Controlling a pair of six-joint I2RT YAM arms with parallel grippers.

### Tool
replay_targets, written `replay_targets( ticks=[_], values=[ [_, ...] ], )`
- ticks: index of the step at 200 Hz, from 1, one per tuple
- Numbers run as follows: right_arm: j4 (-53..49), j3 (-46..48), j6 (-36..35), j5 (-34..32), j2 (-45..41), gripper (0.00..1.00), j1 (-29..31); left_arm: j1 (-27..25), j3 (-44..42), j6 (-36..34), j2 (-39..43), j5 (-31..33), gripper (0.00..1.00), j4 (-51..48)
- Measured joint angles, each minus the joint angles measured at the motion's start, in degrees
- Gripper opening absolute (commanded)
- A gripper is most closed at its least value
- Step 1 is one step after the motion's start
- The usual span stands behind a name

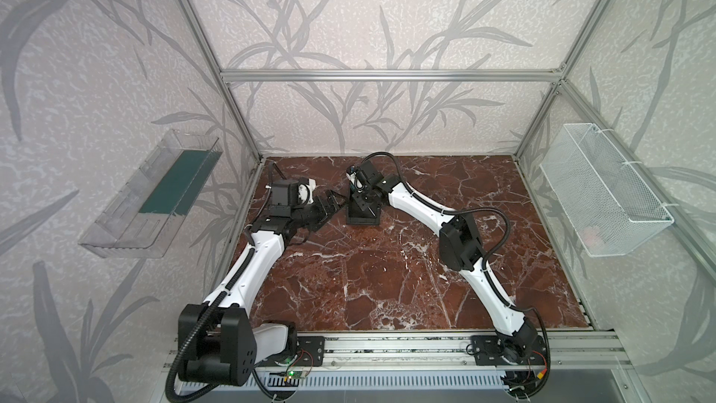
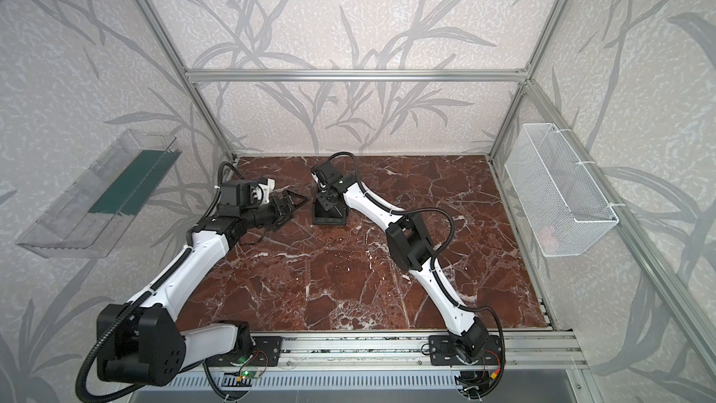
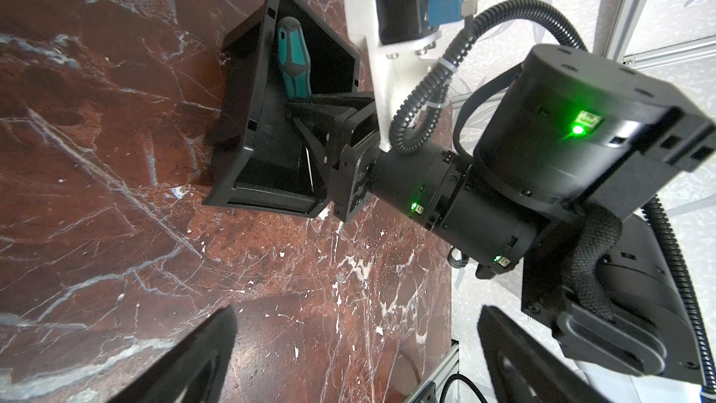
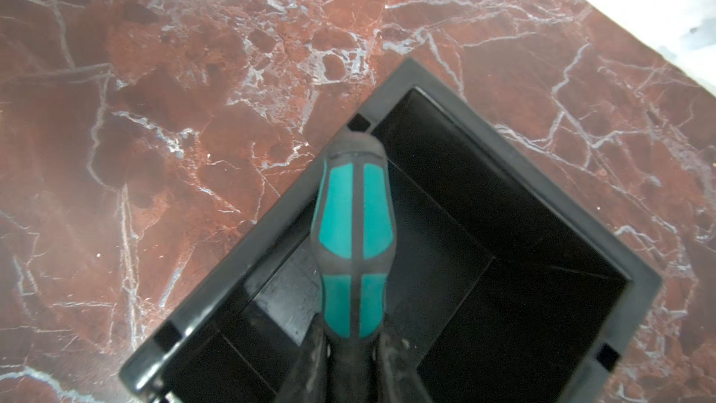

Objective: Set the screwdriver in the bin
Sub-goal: 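Lower the screwdriver into the bin, open right gripper while left steadies bin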

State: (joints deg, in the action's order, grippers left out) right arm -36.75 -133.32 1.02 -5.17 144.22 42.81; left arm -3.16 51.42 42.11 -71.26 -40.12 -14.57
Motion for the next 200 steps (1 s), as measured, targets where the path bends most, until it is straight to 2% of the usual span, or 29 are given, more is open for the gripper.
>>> replay_targets(
  ticks=[67,140,200],
  values=[
    [0.04,0.0,1.05,-1.46,0.85,0.24,-0.17,2.23,-1.29,1.49,0.17,-0.37,0.99,1.42],
    [0.24,0.0,2.38,-1.22,3.41,0.36,-0.55,3.5,-2.03,2.73,0.17,-0.96,0.99,3.04],
    [0.26,0.0,2.43,-0.83,3.65,0.39,-0.55,3.87,-2.1,3.08,0.2,-1.38,0.99,3.45]
  ],
)
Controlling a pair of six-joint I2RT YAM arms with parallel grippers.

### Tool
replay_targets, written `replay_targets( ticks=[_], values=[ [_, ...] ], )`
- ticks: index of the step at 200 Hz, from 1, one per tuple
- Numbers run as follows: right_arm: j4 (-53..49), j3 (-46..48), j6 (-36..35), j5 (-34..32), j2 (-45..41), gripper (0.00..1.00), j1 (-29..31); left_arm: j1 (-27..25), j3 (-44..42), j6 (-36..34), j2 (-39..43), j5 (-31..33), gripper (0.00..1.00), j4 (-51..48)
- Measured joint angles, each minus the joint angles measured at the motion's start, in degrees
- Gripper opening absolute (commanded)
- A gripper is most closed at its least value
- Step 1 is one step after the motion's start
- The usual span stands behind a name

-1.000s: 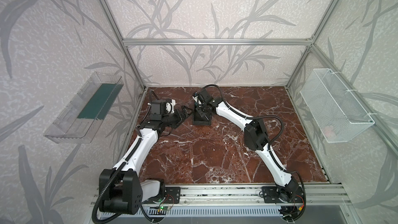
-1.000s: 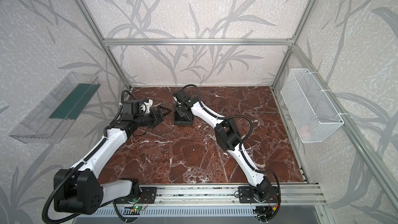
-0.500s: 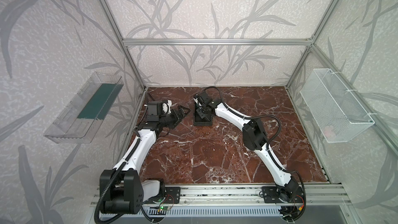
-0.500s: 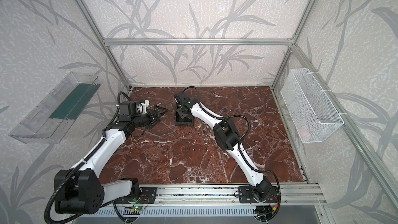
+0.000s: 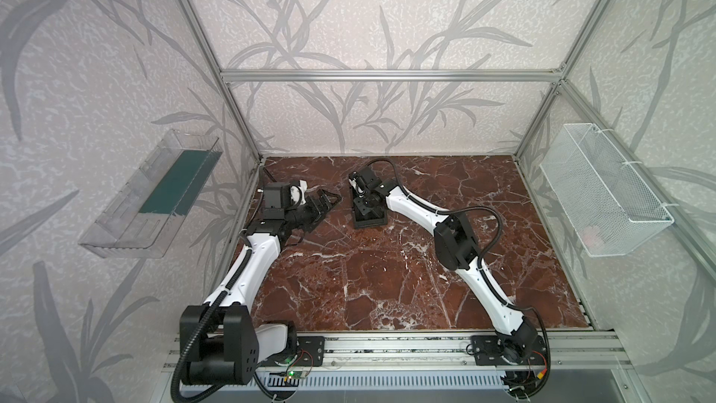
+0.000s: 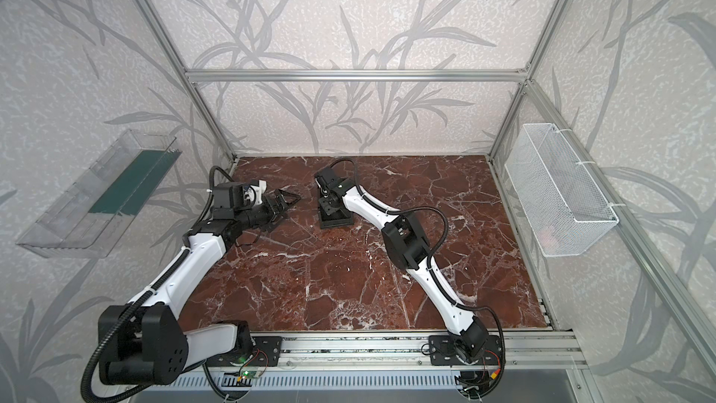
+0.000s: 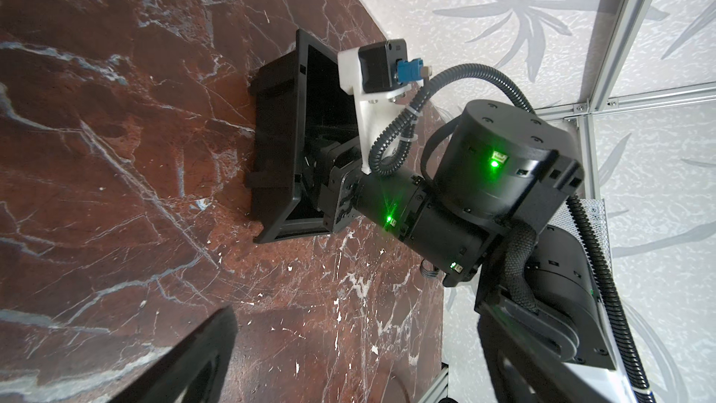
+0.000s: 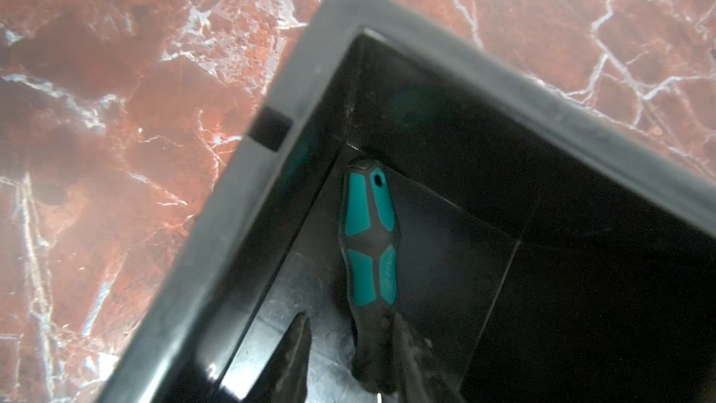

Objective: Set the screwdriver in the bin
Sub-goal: 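Lower the screwdriver into the bin, open right gripper while left steadies bin, then lift the right gripper out of the bin and draw it back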

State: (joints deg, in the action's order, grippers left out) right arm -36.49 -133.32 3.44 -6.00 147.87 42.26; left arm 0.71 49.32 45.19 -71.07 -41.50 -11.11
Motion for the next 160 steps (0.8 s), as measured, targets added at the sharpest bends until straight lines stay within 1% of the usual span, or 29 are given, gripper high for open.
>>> replay_targets(
  ticks=[65,98,108,113,120,124,128,133,139,144,152,154,160],
  values=[
    [-0.7,0.0,0.17,0.85,-0.74,0.41,0.0,0.39,-0.11,0.02,0.07,-0.17,0.99,0.35],
    [-1.84,1.73,1.64,0.72,-5.55,0.47,0.0,0.59,-0.87,0.09,0.35,-0.17,0.99,0.44],
    [-1.79,3.23,1.97,0.35,-8.28,0.5,-0.02,0.59,-0.92,0.11,0.35,-0.2,0.99,0.46],
    [-1.57,4.24,2.01,0.22,-9.73,0.54,-0.04,0.59,-0.94,0.13,0.35,-0.17,0.99,0.46],
    [-0.92,6.12,2.14,0.02,-12.09,0.55,-0.11,0.63,-0.96,0.22,0.35,-0.2,0.99,0.46],
    [-0.46,7.56,2.16,-0.04,-13.68,0.59,-0.15,0.66,-0.94,0.26,0.35,-0.2,0.99,0.46],
    [0.2,8.96,2.4,-0.2,-15.23,0.61,-0.22,0.66,-0.96,0.33,0.35,-0.2,0.99,0.46],
    [1.11,11.13,2.47,-0.2,-17.33,0.68,-0.35,0.7,-0.96,0.39,0.35,-0.2,0.99,0.46],
    [2.45,14.25,2.49,-0.33,-20.24,0.71,-0.61,0.76,-0.96,0.46,0.35,-0.2,0.99,0.46],
    [3.45,16.7,2.56,-0.46,-22.56,0.75,-0.85,0.85,-0.96,0.46,0.35,-0.2,0.99,0.46],
    [5.64,21.05,2.71,-0.57,-26.49,0.76,-1.49,0.94,-0.96,0.46,0.35,-0.17,0.99,0.46],
    [6.21,22.12,2.84,-0.83,-27.5,0.81,-1.7,0.94,-0.96,0.46,0.35,-0.17,0.99,0.48],
    [8.15,25.73,2.93,-1.14,-30.62,0.82,-2.4,0.98,-0.96,0.48,0.35,-0.17,0.99,0.46]
  ],
)
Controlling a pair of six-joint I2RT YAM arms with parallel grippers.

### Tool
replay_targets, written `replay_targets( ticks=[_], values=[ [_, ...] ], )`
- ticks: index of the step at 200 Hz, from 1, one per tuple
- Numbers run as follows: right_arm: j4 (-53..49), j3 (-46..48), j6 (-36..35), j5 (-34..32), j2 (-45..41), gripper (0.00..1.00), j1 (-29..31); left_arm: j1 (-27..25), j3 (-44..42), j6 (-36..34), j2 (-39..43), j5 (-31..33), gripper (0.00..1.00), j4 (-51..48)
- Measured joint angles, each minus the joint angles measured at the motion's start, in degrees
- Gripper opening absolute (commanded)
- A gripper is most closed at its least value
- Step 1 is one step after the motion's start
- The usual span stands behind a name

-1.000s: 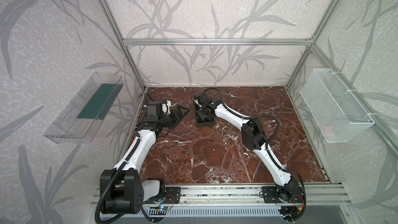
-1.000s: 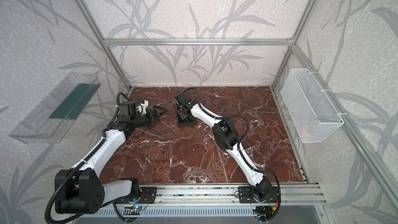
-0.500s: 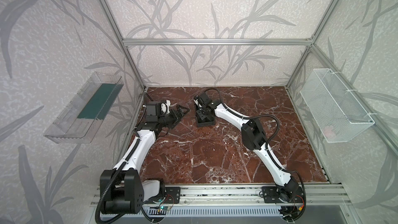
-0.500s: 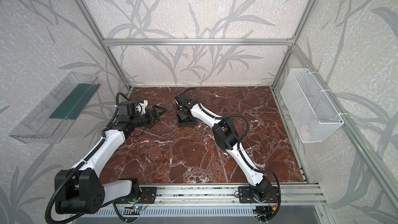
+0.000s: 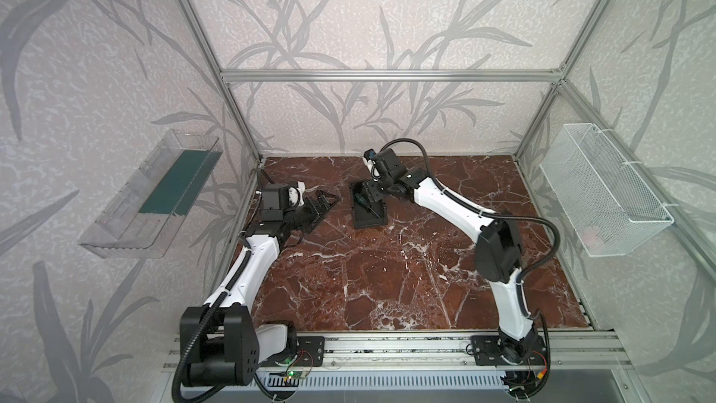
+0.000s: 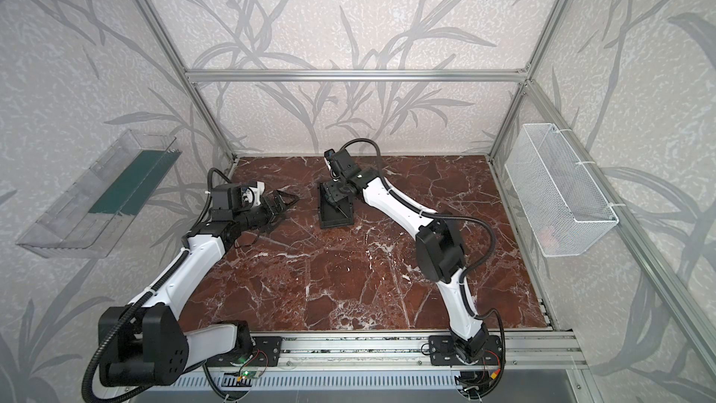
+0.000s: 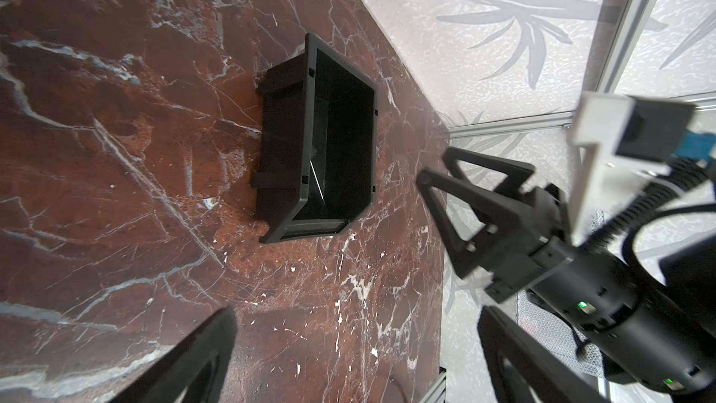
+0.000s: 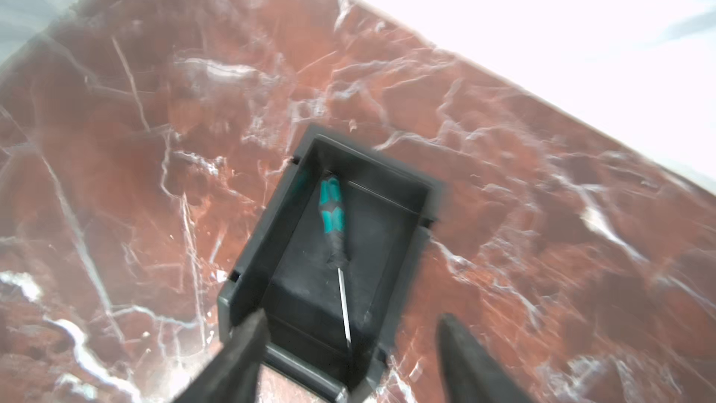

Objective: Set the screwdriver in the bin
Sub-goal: 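Lift the right gripper out of the bin and draw it back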

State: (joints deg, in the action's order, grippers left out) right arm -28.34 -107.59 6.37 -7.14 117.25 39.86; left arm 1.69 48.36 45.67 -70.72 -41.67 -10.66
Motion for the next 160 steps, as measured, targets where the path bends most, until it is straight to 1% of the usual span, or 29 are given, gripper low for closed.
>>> replay_targets(
  ticks=[6,17,38,63,82,109,131,142,160],
  values=[
    [1.55,3.1,0.17,-0.42,-2.62,0.88,-0.68,0.0,0.0,-0.02,0.0,0.02,0.99,0.0],
    [5.35,9.79,0.57,-1.9,-8.07,0.91,-2.51,0.0,0.0,-0.02,0.0,0.07,0.99,0.0],
    [13.18,23.65,1.31,-4.98,-18.4,1.0,-7.23,0.22,0.0,-0.02,0.0,0.11,0.99,0.0],
    [20.72,38.45,2.05,-8.76,-28.83,0.99,-13.66,0.26,0.0,-0.07,0.0,0.59,0.99,-0.04],
    [25.11,48.13,2.27,-12.24,-34.82,0.99,-18.18,0.26,0.0,-0.15,0.0,1.44,0.99,-0.11],
    [32.44,61.11,1.57,-16.2,-39.87,0.99,-22.75,0.24,0.0,-0.15,0.0,3.76,0.99,-0.13],
    [38.77,70.31,-0.96,-19.26,-40.54,0.99,-23.74,0.26,-0.59,0.07,0.28,7.34,0.99,-0.04],
    [40.76,73.35,-2.38,-20.35,-40.06,0.99,-23.71,0.26,-1.33,0.39,0.85,9.51,0.99,-0.15],
    [42.8,75.19,-4.24,-21.77,-39.39,0.99,-23.67,0.24,-2.32,0.46,2.25,13.79,0.99,-0.42]
  ],
)
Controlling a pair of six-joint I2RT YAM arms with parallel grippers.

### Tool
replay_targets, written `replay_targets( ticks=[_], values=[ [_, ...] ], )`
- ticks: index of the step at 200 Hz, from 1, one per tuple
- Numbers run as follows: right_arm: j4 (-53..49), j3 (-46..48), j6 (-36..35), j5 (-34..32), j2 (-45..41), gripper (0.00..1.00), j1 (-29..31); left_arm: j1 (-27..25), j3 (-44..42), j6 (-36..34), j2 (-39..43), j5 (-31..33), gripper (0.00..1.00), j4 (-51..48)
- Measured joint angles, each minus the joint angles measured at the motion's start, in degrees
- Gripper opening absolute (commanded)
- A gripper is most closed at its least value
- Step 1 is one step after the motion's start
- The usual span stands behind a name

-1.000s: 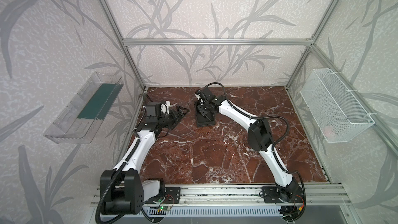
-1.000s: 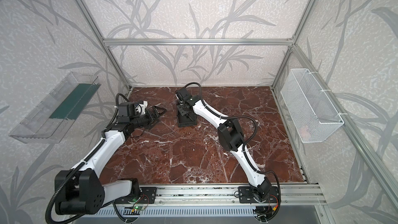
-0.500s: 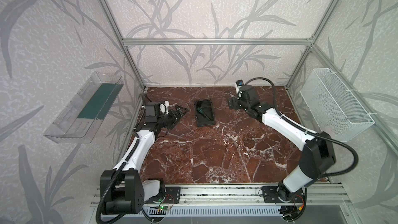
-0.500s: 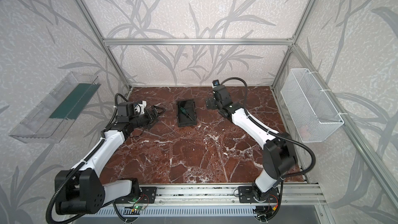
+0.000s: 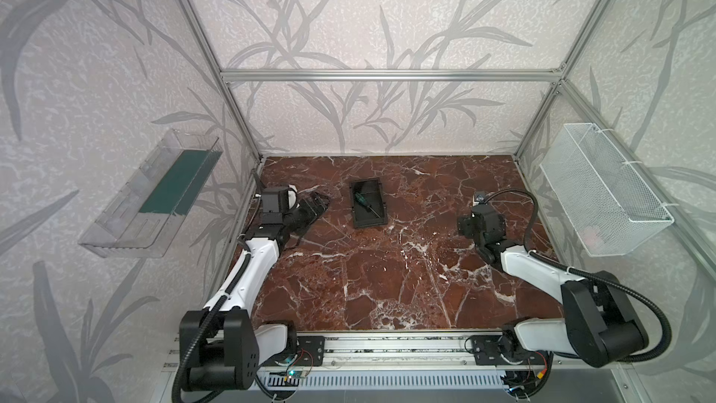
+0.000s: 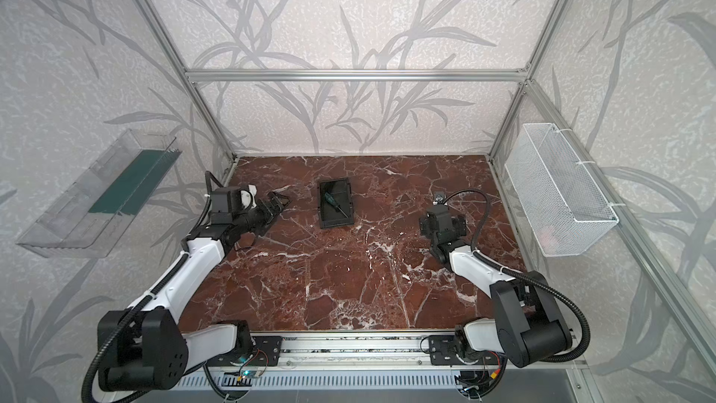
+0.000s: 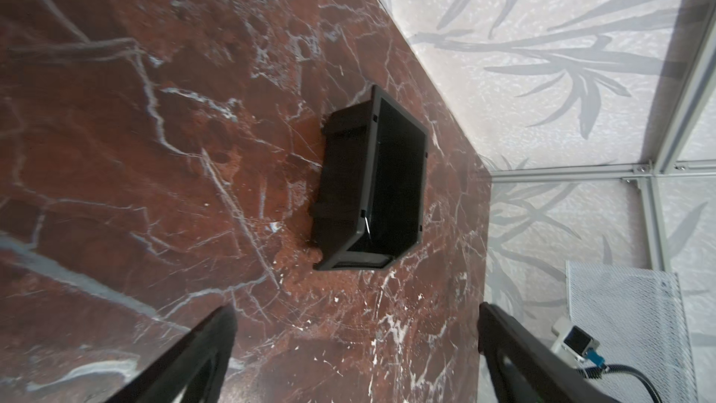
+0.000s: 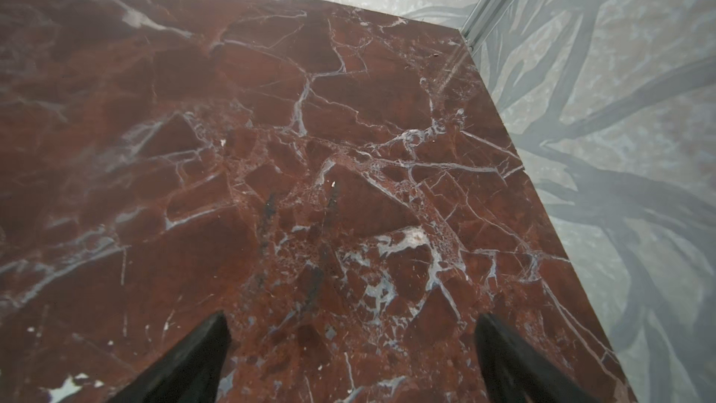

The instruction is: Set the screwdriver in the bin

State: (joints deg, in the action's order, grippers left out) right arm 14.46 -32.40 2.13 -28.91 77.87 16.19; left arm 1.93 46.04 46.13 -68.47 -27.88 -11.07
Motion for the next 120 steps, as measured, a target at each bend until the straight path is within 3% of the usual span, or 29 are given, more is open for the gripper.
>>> replay_targets(
  ticks=[41,84,120],
  values=[
    [7.56,0.35,-2.32,-2.67,2.25,0.99,0.48,-0.04,-4.44,-1.75,7.04,16.15,0.99,1.29],
    [11.65,0.33,-5.4,-6.54,5.75,0.99,3.34,-0.42,-19.82,-5.57,17.86,43.63,0.99,10.95],
    [15.04,0.33,-8.41,-10.78,9.66,0.99,5.7,-0.44,-28.37,-13.81,16.57,61.51,0.99,22.27]
  ],
)
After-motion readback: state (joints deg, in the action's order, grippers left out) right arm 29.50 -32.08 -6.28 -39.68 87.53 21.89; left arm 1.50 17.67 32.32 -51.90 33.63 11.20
